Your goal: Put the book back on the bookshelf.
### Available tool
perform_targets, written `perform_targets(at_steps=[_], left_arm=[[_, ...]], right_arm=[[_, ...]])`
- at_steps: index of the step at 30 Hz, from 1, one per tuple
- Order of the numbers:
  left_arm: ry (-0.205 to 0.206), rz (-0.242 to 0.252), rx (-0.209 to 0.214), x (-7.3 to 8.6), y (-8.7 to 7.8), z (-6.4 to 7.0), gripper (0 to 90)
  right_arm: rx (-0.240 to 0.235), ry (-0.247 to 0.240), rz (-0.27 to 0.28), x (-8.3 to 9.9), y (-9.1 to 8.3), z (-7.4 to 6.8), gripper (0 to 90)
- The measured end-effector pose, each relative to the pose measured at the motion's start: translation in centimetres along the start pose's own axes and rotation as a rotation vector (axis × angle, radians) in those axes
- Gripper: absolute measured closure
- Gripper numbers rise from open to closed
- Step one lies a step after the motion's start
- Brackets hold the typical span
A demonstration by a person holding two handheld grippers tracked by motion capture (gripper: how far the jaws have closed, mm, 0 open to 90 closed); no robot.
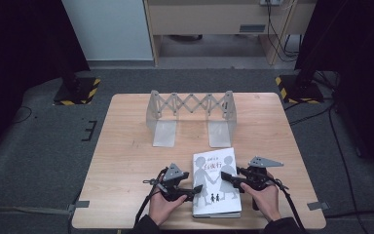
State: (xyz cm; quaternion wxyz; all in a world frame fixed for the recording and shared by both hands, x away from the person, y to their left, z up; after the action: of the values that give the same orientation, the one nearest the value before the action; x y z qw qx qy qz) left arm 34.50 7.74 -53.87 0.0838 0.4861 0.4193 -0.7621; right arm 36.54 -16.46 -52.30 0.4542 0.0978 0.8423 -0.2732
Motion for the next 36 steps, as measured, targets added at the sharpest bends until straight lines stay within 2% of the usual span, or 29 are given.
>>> perform_targets(at_steps=[1,2,6,7,10,14,15,16,17,18,21,25,29,33,36], left_arm=[[0.0,0.0,0.0,0.0,0.0,0.0,24.4],[-0.002,0.003,-0.007,0.0,0.0,-0.1,24.3],[-0.005,0.007,-0.005,-0.1,0.1,-0.2,24.0],[-0.005,0.007,-0.007,-0.2,0.1,-0.2,24.0],[-0.011,0.017,-0.011,-0.3,0.1,-0.4,23.2],[-0.01,0.013,-0.011,-0.2,0.2,-0.5,22.7],[-0.009,0.02,-0.005,-0.3,0.2,-0.5,22.7],[-0.009,0.02,-0.005,-0.3,0.2,-0.5,22.7],[-0.012,0.026,-0.002,-0.3,0.2,-0.6,22.7],[-0.012,0.026,-0.002,-0.3,0.2,-0.6,22.7],[-0.022,0.032,-0.004,-0.4,-0.1,-0.8,22.7],[-0.033,0.043,-0.001,-0.7,-0.3,-0.9,22.7],[-0.05,0.069,0.013,-1.2,-0.7,-0.9,22.7],[-0.056,0.075,0.02,-1.3,-0.6,-0.9,22.7],[-0.06,0.072,0.028,-1.2,-0.4,-0.8,22.6]], right_arm=[[0.0,0.0,0.0,0.0,0.0,0.0,49.4],[-0.008,0.027,-0.004,0.1,0.0,0.1,50.0],[-0.021,0.048,-0.002,0.3,0.1,0.3,51.2],[-0.033,0.075,0.0,0.5,0.2,0.4,51.8],[-0.042,0.1,0.009,0.8,0.3,0.7,52.2],[-0.048,0.108,0.003,0.9,0.3,0.7,52.6],[-0.059,0.128,-0.007,0.8,0.4,0.8,54.3],[-0.059,0.128,-0.007,0.8,0.4,0.8,54.3],[-0.08,0.157,-0.012,0.7,0.4,0.9,56.9],[-0.08,0.157,-0.012,0.7,0.4,0.9,56.9],[-0.108,0.187,0.005,0.3,0.4,0.8,64.4],[-0.134,0.221,0.024,0.0,0.4,0.7,69.1],[-0.14,0.224,0.033,-0.2,0.3,0.6,70.8],[-0.14,0.224,0.036,-0.5,0.3,0.4,72.0],[-0.145,0.251,0.056,-0.7,0.3,0.3,74.7]])
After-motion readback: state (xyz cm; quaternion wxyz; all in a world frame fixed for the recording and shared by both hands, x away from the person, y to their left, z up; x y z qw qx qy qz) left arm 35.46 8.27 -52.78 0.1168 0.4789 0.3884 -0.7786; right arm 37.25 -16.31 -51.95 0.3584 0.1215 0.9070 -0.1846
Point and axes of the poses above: each handheld gripper's, and its own axes: y roughly forward along the jaws, x roughly out of its underside, z roughly to its right, the point moved 4 cm from there along y, roughly forward along the jaws, and after that the axes turned 7 degrees about -x, right-handed, at the moved point
